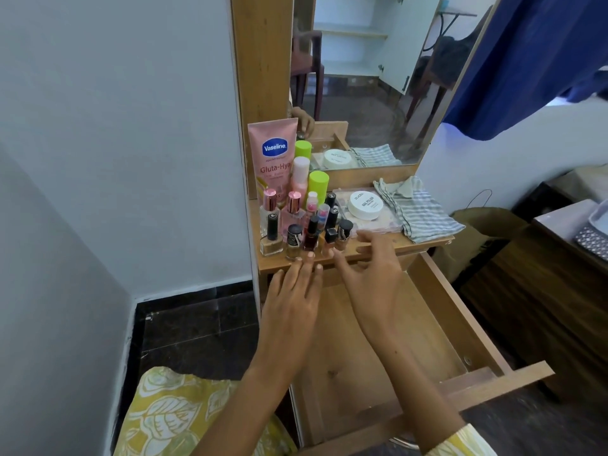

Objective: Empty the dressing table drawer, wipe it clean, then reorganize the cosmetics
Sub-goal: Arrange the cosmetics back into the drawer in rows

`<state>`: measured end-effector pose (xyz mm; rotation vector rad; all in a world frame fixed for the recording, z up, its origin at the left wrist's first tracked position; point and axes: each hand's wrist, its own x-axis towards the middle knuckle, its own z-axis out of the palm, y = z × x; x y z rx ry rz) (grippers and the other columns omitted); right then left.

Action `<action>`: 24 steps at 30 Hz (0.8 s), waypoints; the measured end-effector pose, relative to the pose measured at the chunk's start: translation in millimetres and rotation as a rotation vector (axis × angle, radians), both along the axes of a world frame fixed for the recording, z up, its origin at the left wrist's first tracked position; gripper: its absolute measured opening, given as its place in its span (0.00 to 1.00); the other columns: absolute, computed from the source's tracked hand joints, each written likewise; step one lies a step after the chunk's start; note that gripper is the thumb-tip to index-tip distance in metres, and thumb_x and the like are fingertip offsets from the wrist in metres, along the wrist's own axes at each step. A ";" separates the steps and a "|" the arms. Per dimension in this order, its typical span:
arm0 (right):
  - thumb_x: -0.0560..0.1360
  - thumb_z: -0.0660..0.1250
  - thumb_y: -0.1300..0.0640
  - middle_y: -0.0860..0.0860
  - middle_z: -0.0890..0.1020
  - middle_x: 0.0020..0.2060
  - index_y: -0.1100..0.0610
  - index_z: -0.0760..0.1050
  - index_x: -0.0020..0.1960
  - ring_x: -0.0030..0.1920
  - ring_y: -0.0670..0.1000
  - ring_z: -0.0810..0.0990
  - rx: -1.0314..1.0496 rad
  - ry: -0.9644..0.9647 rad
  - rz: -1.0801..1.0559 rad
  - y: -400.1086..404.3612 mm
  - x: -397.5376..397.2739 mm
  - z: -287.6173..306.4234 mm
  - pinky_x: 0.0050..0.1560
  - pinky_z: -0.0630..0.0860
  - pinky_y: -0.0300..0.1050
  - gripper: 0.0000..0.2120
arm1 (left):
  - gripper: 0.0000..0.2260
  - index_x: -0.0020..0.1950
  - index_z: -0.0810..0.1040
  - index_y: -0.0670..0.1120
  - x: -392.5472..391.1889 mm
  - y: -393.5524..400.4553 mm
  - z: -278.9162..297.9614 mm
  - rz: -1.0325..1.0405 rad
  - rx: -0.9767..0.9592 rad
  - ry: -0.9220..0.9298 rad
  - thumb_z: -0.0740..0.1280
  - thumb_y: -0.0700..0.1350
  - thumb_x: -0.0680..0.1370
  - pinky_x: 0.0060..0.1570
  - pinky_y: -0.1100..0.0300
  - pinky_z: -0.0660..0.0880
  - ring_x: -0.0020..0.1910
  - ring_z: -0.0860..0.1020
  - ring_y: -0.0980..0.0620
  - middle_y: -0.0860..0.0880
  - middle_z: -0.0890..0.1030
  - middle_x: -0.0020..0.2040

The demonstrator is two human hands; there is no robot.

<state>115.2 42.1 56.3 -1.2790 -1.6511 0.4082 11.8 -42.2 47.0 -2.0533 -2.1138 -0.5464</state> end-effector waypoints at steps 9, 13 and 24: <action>0.67 0.76 0.50 0.51 0.76 0.49 0.58 0.72 0.57 0.49 0.48 0.74 0.014 -0.034 -0.058 9.6 -13.5 -4.2 0.46 0.71 0.38 0.24 | 0.28 0.73 0.36 0.45 0.8 7.8 -25.1 -0.024 -0.142 0.060 0.53 0.41 0.82 0.66 0.52 0.27 0.70 0.30 0.49 0.46 0.33 0.74; 0.66 0.77 0.47 0.51 0.76 0.52 0.57 0.71 0.60 0.52 0.49 0.76 -0.038 -0.027 -0.035 10.4 -14.8 -8.7 0.47 0.74 0.42 0.29 | 0.28 0.71 0.30 0.45 2.7 13.3 -27.0 -0.021 -0.167 0.051 0.49 0.44 0.83 0.61 0.54 0.22 0.67 0.25 0.50 0.46 0.29 0.71; 0.68 0.75 0.50 0.52 0.73 0.53 0.53 0.72 0.61 0.50 0.50 0.77 0.145 -0.081 -0.050 7.6 -20.1 -14.9 0.41 0.76 0.41 0.25 | 0.29 0.70 0.29 0.45 3.9 16.3 -34.1 -0.006 -0.184 -0.014 0.50 0.46 0.83 0.63 0.54 0.24 0.68 0.26 0.51 0.47 0.28 0.71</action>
